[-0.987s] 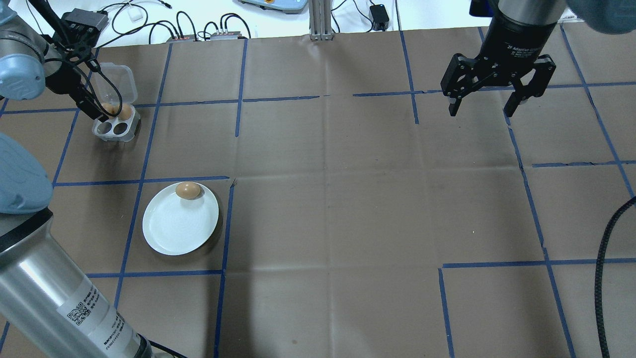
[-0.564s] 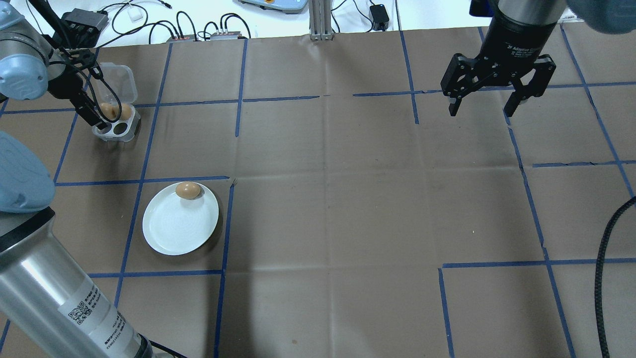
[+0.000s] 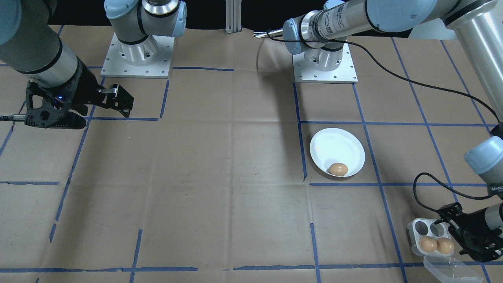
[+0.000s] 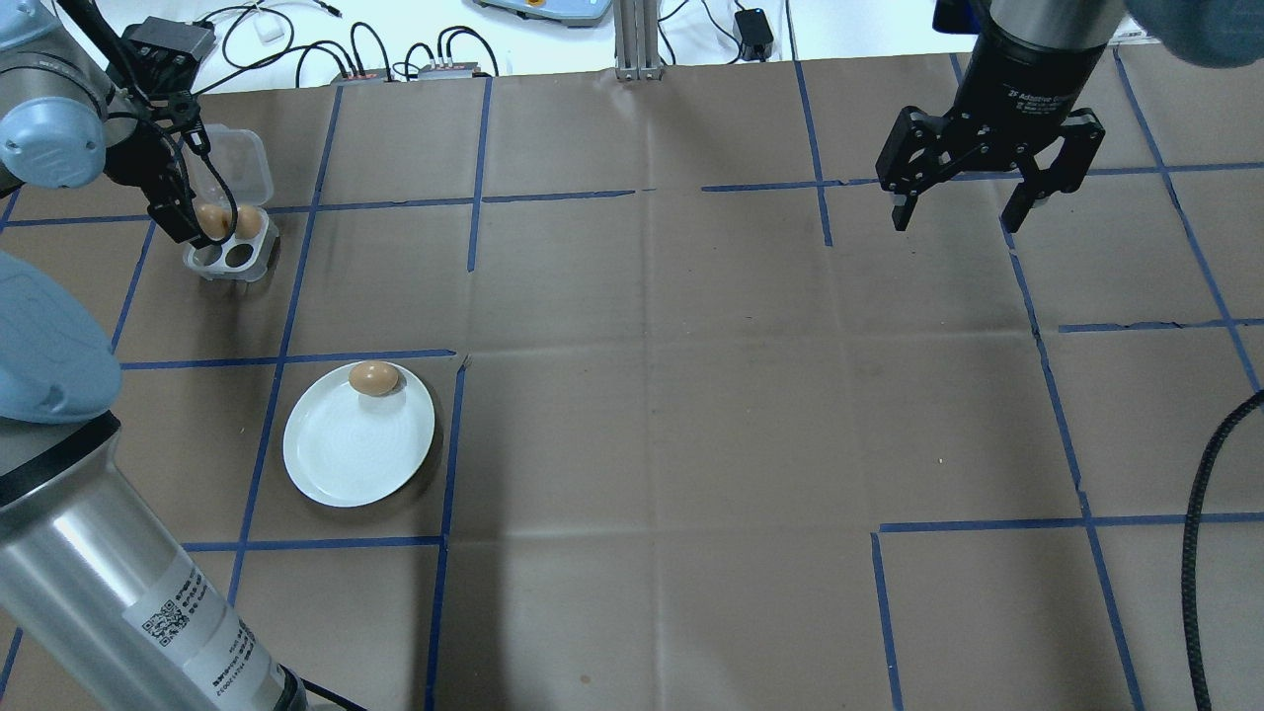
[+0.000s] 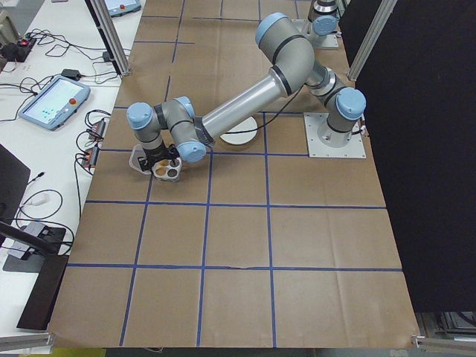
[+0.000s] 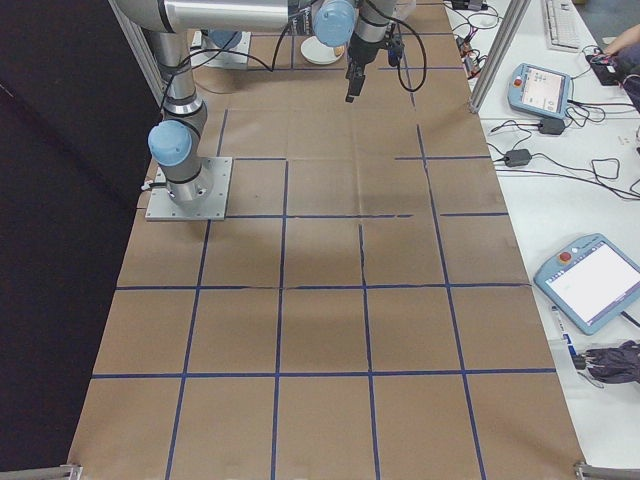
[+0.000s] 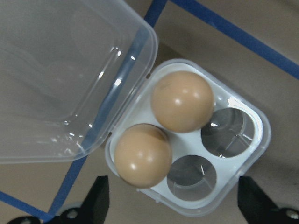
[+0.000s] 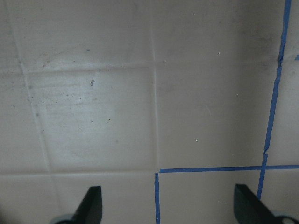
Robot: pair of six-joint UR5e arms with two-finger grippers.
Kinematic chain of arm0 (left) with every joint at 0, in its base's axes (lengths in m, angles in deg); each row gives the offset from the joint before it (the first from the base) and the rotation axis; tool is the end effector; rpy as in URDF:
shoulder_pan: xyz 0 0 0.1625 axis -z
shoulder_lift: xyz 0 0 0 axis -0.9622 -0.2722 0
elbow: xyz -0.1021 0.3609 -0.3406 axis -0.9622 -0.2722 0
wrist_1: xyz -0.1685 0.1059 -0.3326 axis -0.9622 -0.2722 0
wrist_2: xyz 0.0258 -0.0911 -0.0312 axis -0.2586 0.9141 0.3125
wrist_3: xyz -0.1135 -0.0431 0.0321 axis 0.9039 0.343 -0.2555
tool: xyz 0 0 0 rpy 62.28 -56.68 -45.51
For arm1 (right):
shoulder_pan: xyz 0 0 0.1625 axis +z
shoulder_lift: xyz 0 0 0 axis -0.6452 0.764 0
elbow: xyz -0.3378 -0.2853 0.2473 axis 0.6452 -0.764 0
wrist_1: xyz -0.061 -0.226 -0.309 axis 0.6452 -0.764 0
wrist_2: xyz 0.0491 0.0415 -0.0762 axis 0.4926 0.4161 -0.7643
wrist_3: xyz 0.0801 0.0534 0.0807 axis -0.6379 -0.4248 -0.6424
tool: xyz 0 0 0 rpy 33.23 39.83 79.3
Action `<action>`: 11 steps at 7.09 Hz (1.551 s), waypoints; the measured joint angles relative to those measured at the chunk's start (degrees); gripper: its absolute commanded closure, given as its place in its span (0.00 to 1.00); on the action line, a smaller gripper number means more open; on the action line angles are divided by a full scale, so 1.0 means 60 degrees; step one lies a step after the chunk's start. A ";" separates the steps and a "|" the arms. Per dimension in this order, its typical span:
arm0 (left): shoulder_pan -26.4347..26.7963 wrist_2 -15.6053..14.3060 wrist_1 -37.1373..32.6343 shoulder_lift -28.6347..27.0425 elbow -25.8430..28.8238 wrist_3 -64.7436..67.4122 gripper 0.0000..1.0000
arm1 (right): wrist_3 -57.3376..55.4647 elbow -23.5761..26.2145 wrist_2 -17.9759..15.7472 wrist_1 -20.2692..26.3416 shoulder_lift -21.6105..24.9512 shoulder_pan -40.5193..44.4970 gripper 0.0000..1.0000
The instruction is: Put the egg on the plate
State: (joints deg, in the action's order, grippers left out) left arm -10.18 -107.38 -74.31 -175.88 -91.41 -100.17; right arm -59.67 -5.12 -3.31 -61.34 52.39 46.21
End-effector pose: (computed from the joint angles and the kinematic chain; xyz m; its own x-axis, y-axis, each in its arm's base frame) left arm 0.2292 -0.7659 0.2721 -0.4562 0.8898 -0.0039 0.8894 0.4561 0.0309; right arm 0.1045 -0.5187 0.5173 -0.9983 0.0477 -0.0330 0.0403 0.9799 0.1952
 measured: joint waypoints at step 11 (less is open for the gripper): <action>0.0013 0.0074 0.0032 -0.0402 0.0441 -0.0352 0.12 | 0.0000 0.0000 0.0006 0.0000 0.0001 0.0000 0.00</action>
State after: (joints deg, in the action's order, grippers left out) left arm -10.10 -106.93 -74.12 -178.29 -88.77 -102.29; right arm -59.67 -5.12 -3.28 -61.34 52.40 46.21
